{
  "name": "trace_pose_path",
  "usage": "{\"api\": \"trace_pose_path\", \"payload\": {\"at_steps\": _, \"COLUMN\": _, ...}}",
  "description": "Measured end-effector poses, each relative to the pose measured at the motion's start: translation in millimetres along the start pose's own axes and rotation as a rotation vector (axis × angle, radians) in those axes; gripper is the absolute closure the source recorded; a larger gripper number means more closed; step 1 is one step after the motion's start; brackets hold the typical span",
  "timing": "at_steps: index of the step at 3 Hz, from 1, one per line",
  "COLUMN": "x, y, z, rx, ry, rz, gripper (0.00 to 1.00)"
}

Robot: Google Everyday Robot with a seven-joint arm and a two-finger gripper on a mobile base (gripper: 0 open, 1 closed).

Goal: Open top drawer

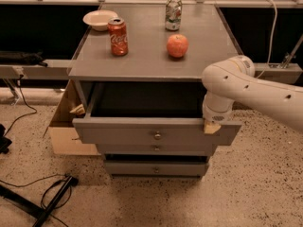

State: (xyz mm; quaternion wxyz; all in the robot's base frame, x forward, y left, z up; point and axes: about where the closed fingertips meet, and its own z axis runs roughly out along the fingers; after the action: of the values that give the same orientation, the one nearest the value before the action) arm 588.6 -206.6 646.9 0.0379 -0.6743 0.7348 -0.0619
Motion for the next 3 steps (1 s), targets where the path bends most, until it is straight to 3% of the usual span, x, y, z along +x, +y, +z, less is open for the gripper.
{"api": "trace_pose_path", "payload": {"at_steps": 3, "x": 8, "y": 35, "z": -10, "rx": -0.054, "ry": -0.024, "rz": -0.054, "gripper": 1.00}}
